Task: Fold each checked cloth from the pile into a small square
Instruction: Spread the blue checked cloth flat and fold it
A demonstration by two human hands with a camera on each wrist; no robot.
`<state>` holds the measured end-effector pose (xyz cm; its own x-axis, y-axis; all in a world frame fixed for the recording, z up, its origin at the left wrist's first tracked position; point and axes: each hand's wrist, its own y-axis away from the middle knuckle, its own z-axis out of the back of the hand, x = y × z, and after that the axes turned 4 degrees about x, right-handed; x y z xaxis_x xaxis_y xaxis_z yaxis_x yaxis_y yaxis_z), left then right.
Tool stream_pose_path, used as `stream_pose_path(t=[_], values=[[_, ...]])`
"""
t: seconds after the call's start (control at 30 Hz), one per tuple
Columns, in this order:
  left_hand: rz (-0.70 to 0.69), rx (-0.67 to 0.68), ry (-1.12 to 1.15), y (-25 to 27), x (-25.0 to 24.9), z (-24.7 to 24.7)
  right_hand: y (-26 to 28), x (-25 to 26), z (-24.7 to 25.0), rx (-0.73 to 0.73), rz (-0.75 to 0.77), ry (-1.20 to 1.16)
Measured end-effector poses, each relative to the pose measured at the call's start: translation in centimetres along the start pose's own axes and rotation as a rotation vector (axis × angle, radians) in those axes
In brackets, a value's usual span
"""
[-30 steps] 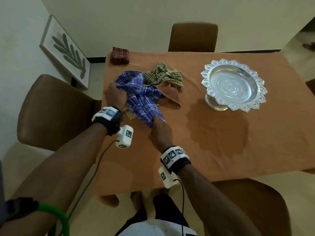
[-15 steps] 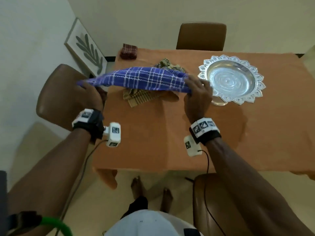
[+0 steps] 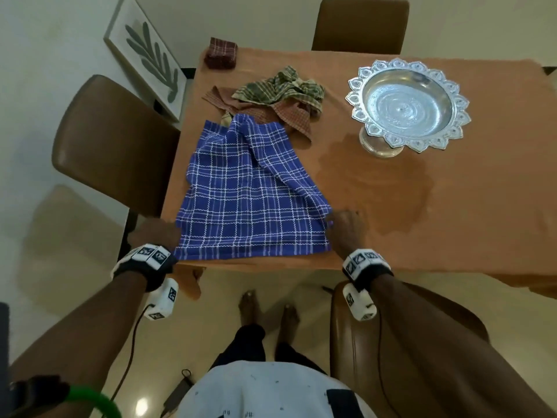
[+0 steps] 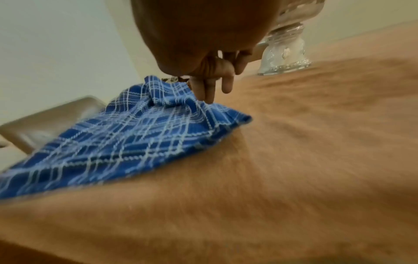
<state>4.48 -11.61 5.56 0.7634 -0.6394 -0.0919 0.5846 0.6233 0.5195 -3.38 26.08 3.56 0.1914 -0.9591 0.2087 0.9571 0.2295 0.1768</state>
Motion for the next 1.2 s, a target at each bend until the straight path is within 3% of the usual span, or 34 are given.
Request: stream_pose_path(t=[0.1, 0.33, 0.53, 0.63, 0.7, 0.87, 0.93, 1.03, 1.07, 1.13, 1.2], values=[[-0.137, -0.173, -0.035, -1.7, -2.4, 0.9, -3.6, 1.5, 0.7, -0.047, -0.111, -0.203], [-0.245, -0.072, 0.129, -6.8, -7.0, 2.1, -10.9, 4.0, -1.8, 0.028, -0.399, -0.459], [-0.382, -0.102, 0.206, -11.0, -7.8, 2.2, -16.0, 4.8, -3.7, -0.009, -0.318, -0.5], [-0.447, -0.087, 0.205, -13.9, -8.9, 3.3, -20.0, 6.2, -3.5, 0.04, -0.299, -0.51], [-0.44, -0.07, 0.222, -16.7, -10.1, 4.3, -23.1, 7.1, -3.5, 0.071, -0.313, -0.495], [-0.385, -0.015, 0.296, -19.9, -13.4, 5.1, -25.0, 7.6, -1.9, 0.206, -0.288, -0.519], [-0.422, -0.042, 0.313, -20.8, -14.5, 5.1, -25.0, 6.6, -2.2, 0.091, -0.357, -0.576], [-0.515, -0.027, 0.248, -22.2, -15.8, 5.3, -23.6, 4.9, -2.2, -0.343, -0.593, -0.55], [-0.514, -0.013, 0.217, -22.4, -15.9, 5.4, -22.8, 4.8, -1.8, -0.401, -0.703, -0.477], [-0.44, -0.045, 0.208, -22.9, -15.7, 5.5, -22.0, 4.6, -1.9, -0.357, -0.862, -0.305], [-0.397, -0.127, 0.223, -23.2, -15.2, 5.4, -22.6, 4.9, -2.2, -0.329, -0.776, -0.23]])
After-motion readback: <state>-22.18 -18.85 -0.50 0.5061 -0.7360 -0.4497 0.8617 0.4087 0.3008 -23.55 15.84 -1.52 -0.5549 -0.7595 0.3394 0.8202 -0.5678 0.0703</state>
